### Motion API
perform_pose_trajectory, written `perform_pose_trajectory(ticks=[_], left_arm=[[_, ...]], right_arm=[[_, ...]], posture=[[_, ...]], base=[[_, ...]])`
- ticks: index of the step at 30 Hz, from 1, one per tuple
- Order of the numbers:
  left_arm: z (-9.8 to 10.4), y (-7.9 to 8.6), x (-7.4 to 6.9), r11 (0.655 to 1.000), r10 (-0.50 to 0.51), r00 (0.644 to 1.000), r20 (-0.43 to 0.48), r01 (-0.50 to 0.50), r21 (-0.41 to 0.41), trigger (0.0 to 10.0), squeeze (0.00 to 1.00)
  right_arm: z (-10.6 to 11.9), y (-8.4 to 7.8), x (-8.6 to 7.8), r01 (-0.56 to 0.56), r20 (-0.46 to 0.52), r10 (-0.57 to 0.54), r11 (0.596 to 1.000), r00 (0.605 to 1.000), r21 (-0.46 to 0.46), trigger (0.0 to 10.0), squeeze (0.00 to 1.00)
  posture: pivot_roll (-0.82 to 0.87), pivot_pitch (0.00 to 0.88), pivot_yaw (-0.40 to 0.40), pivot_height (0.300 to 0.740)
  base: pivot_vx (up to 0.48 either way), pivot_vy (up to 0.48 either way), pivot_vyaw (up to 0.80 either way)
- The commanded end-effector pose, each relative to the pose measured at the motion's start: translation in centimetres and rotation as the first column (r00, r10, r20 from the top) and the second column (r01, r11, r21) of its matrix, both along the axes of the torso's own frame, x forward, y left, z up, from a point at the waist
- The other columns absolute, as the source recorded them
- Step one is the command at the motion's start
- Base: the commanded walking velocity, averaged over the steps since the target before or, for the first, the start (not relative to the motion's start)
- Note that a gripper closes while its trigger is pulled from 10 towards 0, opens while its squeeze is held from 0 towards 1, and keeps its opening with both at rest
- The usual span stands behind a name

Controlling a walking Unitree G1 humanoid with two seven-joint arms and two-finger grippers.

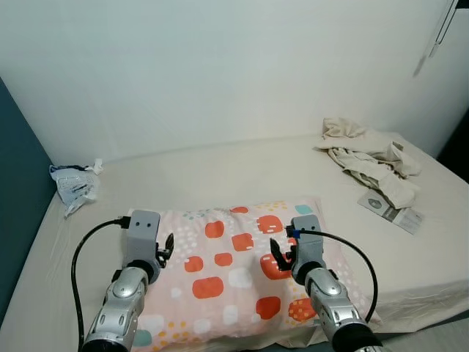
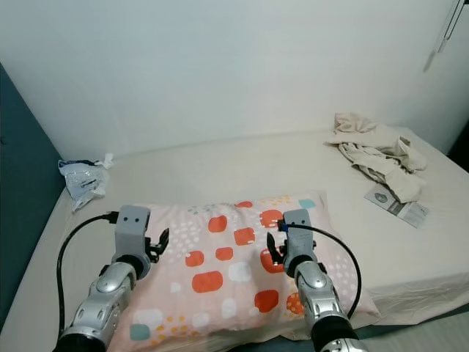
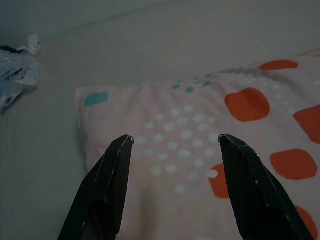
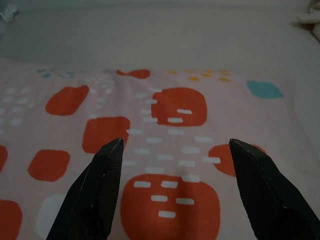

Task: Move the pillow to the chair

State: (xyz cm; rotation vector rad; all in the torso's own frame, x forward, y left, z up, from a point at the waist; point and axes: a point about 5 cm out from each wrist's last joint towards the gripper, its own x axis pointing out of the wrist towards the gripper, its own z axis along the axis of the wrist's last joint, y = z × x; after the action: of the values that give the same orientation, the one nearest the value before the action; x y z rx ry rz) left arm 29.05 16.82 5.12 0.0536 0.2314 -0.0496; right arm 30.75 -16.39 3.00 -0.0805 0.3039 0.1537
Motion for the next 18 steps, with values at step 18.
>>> perform_pose_trajectory(ticks=[18], left_arm=[[-0.33,-0.14,-0.20,1.000,0.018,1.000,0.005,-0.018,-0.003,10.0,0.00]], right_arm=[[0.49,0.36,0.40,-0.021,0.036,0.019,0.999,0.999,0.034,10.0,0.00]], posture=[[-0.01,0.029,-0.021,0.740]], base=[[0.000,0.000,-0.67]])
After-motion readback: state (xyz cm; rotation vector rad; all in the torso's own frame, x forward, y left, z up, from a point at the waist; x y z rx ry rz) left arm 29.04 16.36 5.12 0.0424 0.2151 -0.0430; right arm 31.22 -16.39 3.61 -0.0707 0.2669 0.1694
